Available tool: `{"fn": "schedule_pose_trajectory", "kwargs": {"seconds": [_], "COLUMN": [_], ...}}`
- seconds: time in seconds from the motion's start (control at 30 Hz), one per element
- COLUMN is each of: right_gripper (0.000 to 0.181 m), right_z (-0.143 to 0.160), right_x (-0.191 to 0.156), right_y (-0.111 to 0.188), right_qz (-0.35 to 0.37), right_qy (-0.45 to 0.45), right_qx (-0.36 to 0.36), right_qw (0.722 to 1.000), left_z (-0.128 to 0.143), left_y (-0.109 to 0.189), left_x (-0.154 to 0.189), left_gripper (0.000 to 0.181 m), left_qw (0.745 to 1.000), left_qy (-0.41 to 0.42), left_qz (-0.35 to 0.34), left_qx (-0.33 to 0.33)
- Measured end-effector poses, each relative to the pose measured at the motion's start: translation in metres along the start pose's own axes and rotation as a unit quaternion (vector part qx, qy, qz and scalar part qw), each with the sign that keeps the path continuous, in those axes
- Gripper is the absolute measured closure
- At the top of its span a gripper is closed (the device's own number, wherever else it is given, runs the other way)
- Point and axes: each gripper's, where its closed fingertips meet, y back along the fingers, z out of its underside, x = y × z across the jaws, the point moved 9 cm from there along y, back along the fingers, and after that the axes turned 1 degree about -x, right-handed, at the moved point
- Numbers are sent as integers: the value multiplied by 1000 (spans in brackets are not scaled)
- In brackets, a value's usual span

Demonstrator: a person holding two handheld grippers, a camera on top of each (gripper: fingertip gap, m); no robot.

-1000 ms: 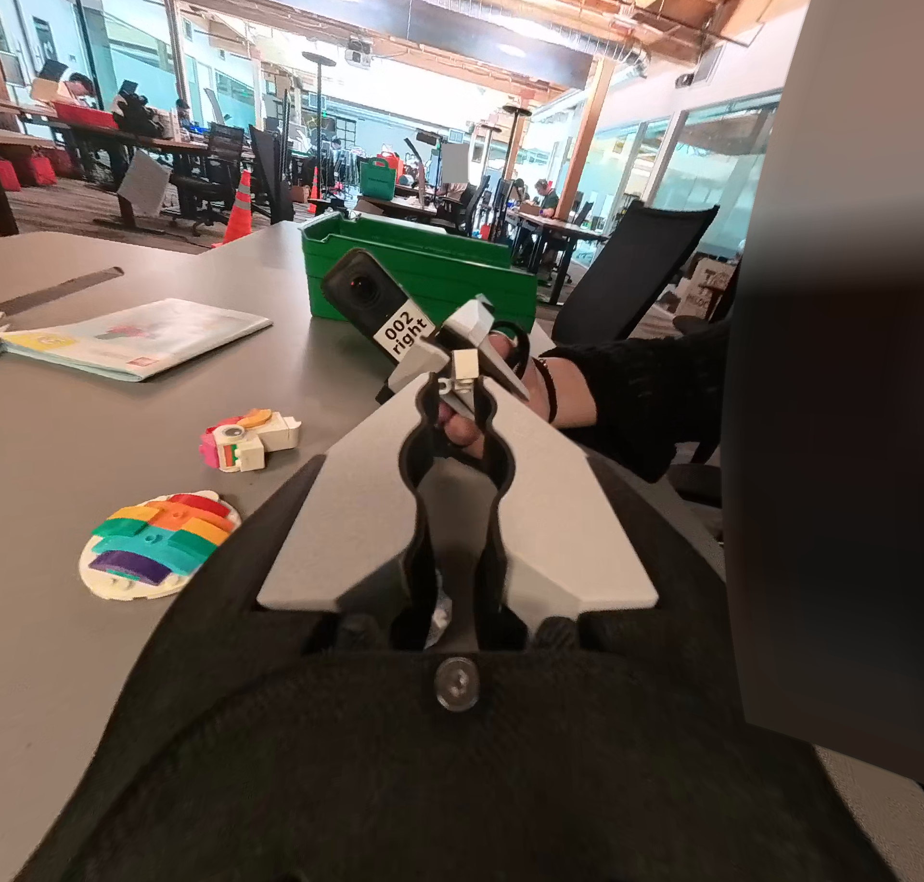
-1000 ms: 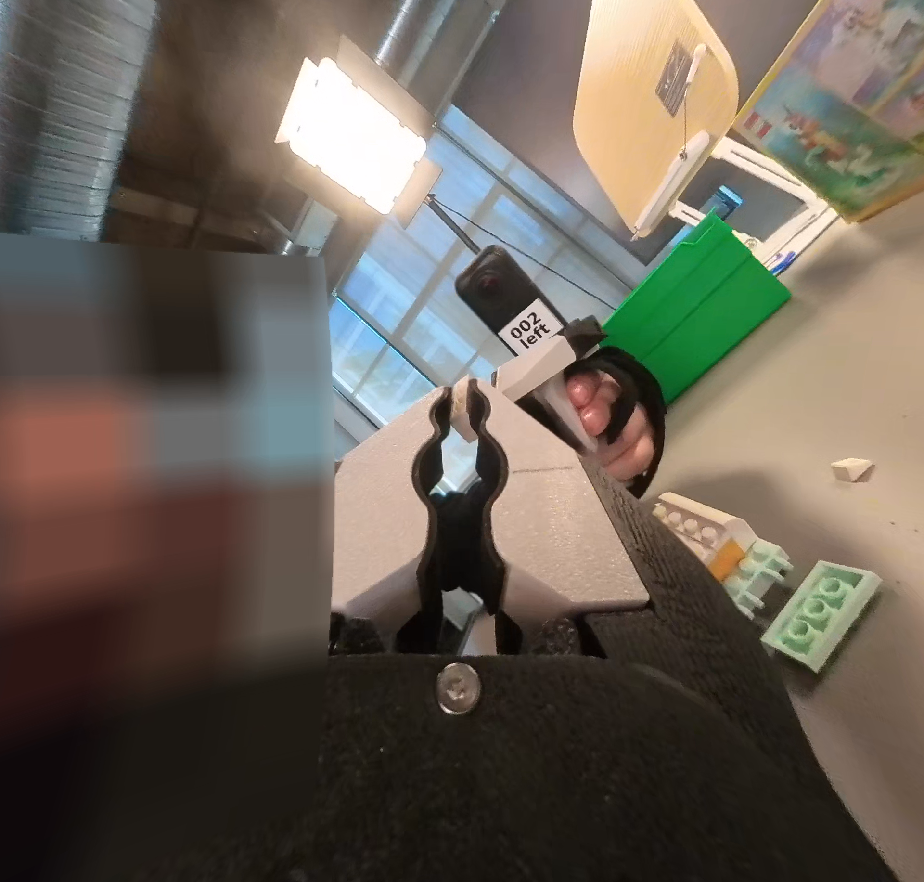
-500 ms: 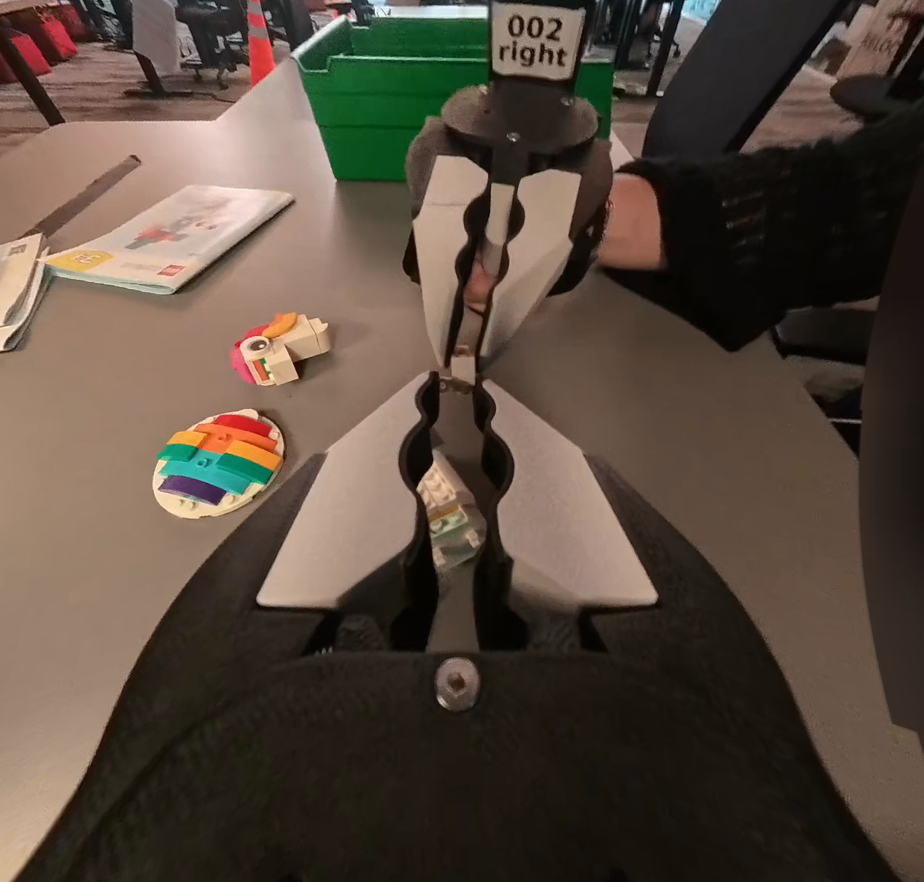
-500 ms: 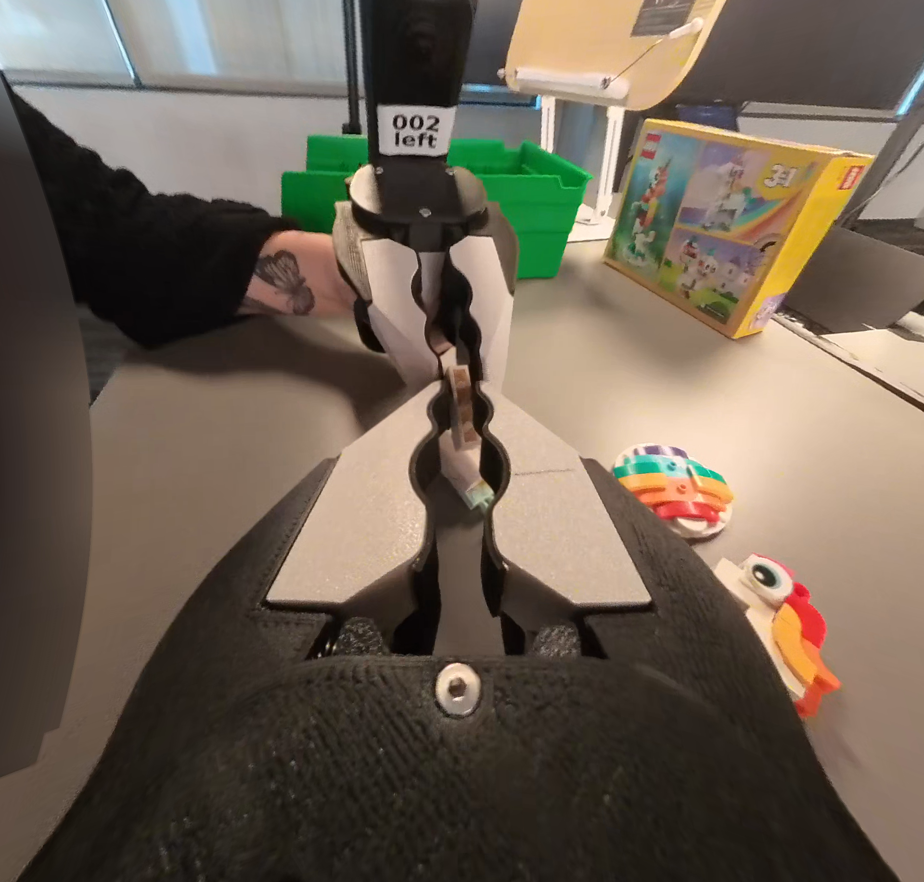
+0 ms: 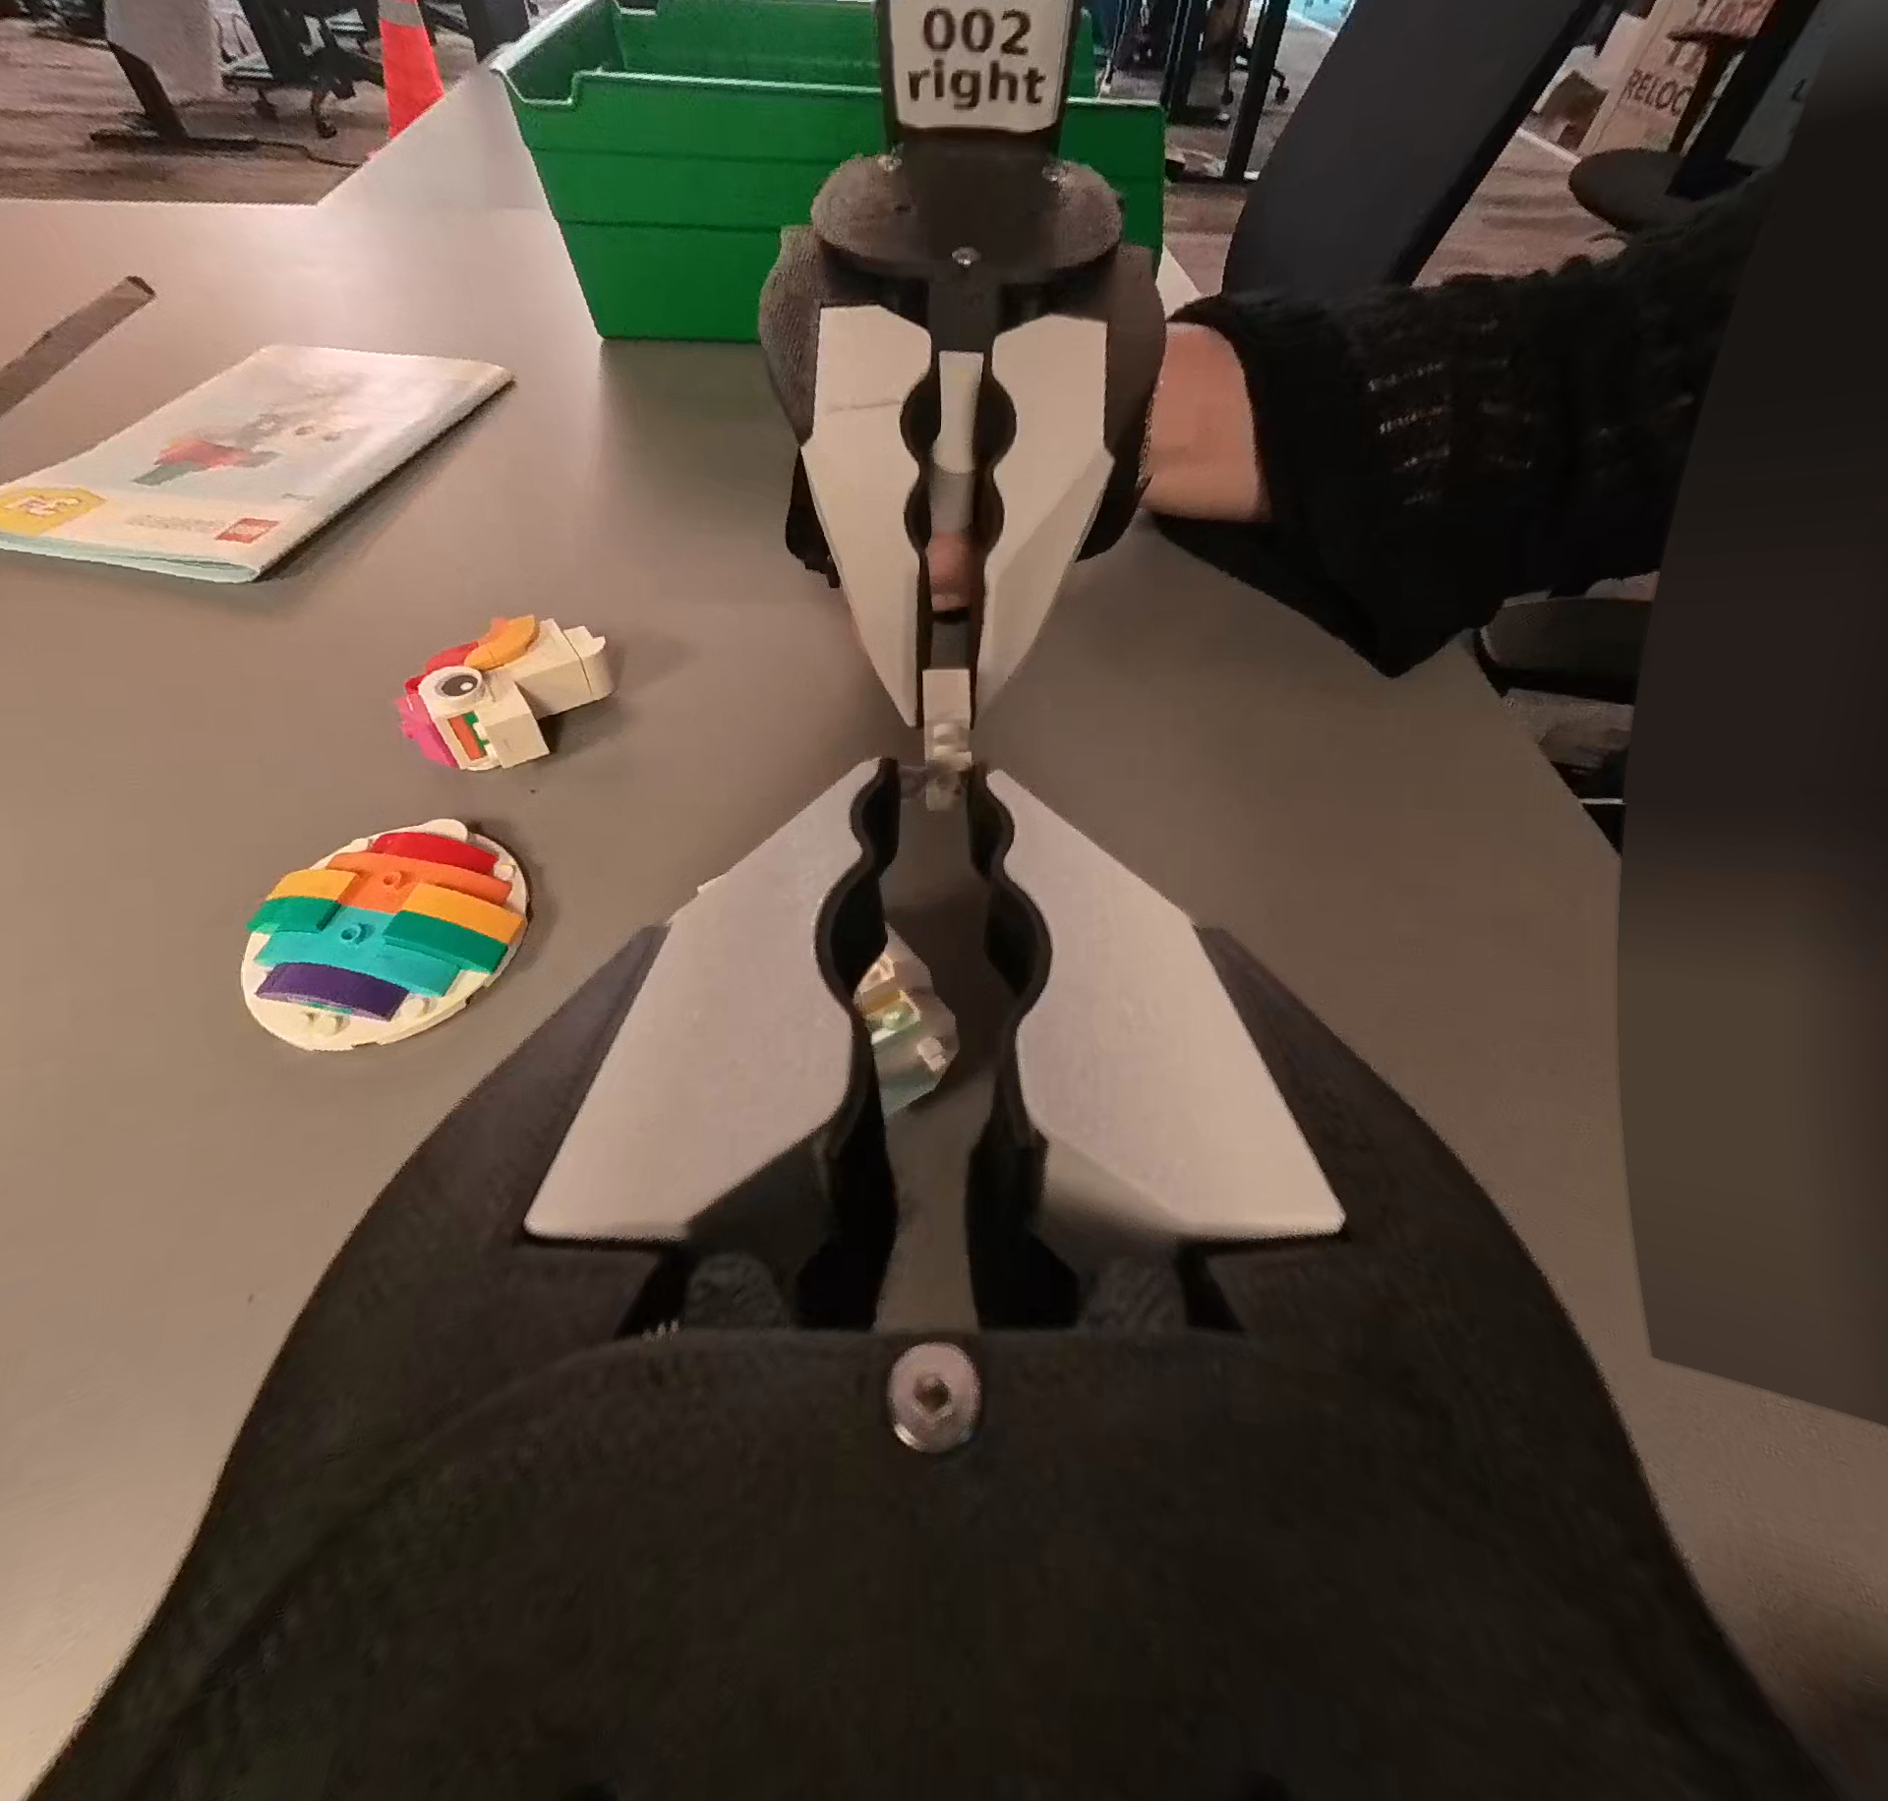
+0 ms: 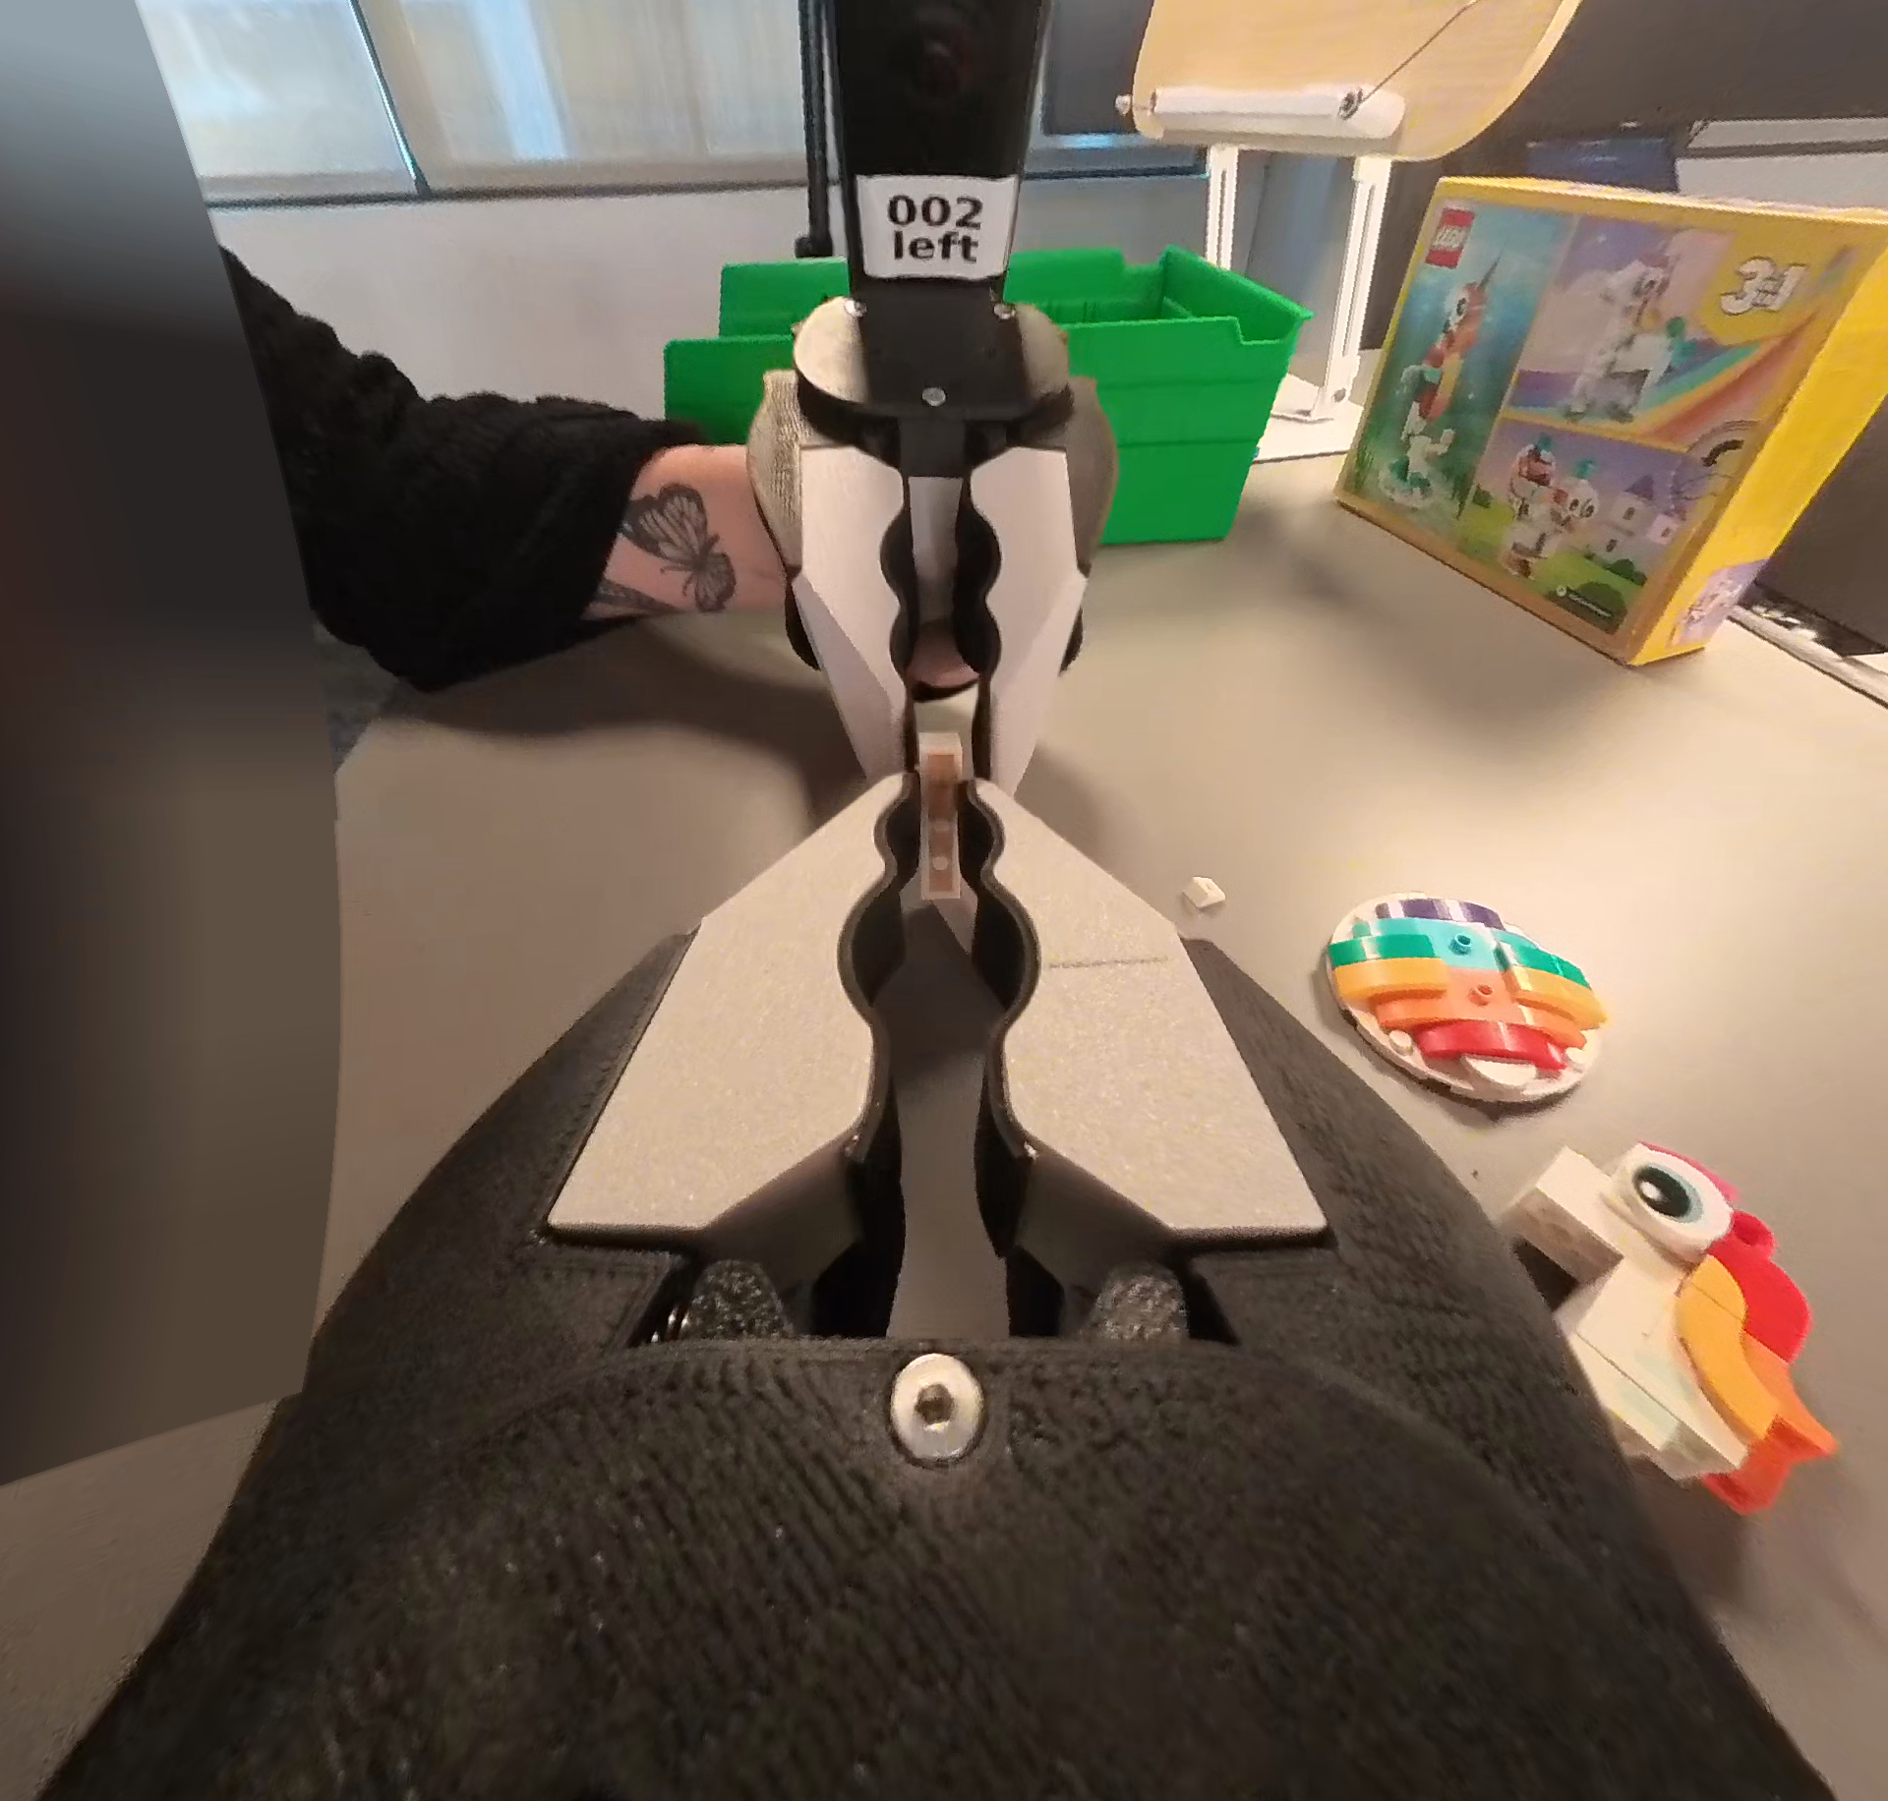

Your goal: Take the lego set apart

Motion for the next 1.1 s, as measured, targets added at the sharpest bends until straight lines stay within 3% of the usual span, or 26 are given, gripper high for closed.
{"fn": "schedule_pose_trajectory", "kwargs": {"seconds": [0.07, 0.17, 0.23, 0.37, 0.47, 0.57, 0.77, 0.87, 1.0, 1.1], "right_gripper": [176, 176, 176, 176, 176, 176, 176, 176, 176, 176], "right_z": [0, -5, -4, 4, 4, 4, 5, 4, 2, -2], "right_x": [4, 14, 17, 22, 22, 23, 20, 19, 18, 13], "right_y": [9, 34, 35, 26, 24, 22, 12, 11, 12, 12], "right_qz": [19, 51, 54, 36, 38, 37, 23, 20, 14, 13], "right_qy": [7, -8, -26, -99, -110, -125, -134, -134, -125, -95], "right_qx": [-5, 39, 52, 63, 63, 67, 78, 92, 109, 119], "right_qw": [1000, 998, 997, 992, 991, 989, 988, 987, 986, 988], "left_z": [3, -1, 0, 27, 44, 47, 46, 42, 31, 16], "left_y": [8, 43, 53, 43, 36, 31, 30, 28, 19, 10], "left_x": [-4, -19, -30, -50, -57, -57, -58, -56, -44, -26], "left_gripper": [168, 167, 168, 168, 168, 157, 126, 101, 112, 127], "left_qw": [1000, 994, 986, 969, 954, 949, 942, 944, 966, 989], "left_qy": [-1, 64, 115, 221, 254, 253, 229, 204, 146, 106], "left_qz": [-19, -38, -68, -111, -146, -165, -222, -238, -198, -100], "left_qx": [-10, 78, 102, 23, -56, -93, -102, -100, -85, -17]}}
